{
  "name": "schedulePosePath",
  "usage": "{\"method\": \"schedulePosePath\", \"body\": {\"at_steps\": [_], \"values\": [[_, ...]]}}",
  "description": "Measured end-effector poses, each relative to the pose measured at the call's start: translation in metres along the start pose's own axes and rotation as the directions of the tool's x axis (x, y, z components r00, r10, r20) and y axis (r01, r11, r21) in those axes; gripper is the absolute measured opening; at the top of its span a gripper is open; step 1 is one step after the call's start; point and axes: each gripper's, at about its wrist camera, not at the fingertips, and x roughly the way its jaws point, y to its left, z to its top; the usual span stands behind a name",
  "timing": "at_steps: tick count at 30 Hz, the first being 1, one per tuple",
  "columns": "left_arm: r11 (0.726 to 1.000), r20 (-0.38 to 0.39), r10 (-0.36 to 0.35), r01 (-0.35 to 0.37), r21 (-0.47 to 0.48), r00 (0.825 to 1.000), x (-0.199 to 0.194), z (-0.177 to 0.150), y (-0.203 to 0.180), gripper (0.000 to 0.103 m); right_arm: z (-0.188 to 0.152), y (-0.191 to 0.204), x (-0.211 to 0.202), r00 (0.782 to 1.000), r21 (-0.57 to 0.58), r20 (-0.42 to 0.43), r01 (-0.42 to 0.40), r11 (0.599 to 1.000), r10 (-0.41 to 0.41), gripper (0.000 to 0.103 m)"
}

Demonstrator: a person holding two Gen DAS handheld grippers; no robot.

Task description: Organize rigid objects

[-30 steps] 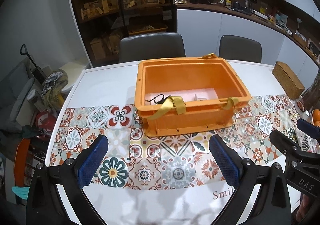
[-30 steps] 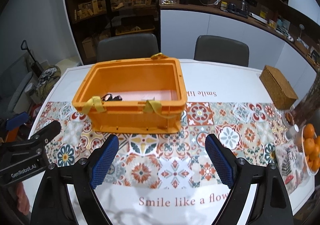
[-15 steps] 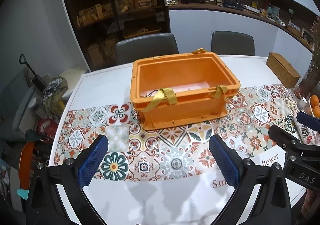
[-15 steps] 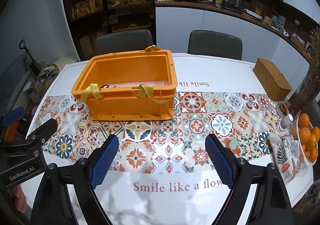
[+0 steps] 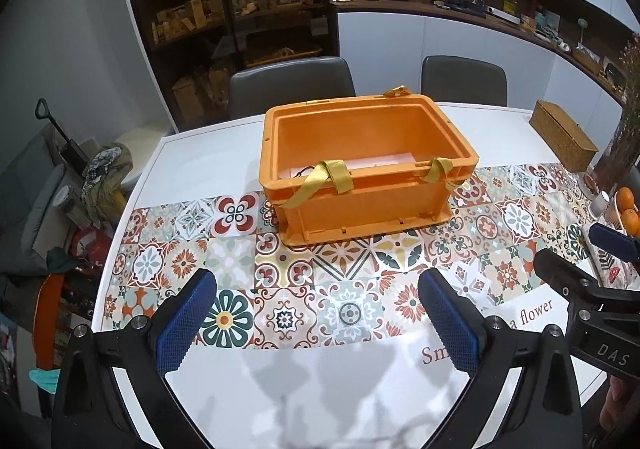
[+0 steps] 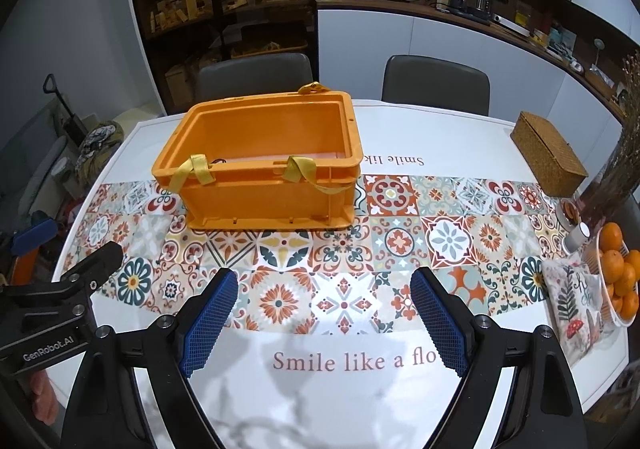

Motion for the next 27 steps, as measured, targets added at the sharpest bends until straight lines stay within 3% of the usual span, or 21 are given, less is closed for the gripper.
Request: {"method": "schedulePosePath", "body": {"at_steps": [27], "values": [[1.000, -0.011, -0.005, 0.005, 0.001, 1.000, 0.0034, -0.0001, 0.0029, 0.103, 0.0023, -0.0040, 0.0025, 1.000, 0.010, -0.002, -0.002, 1.000, 0.002, 0.088]]}}
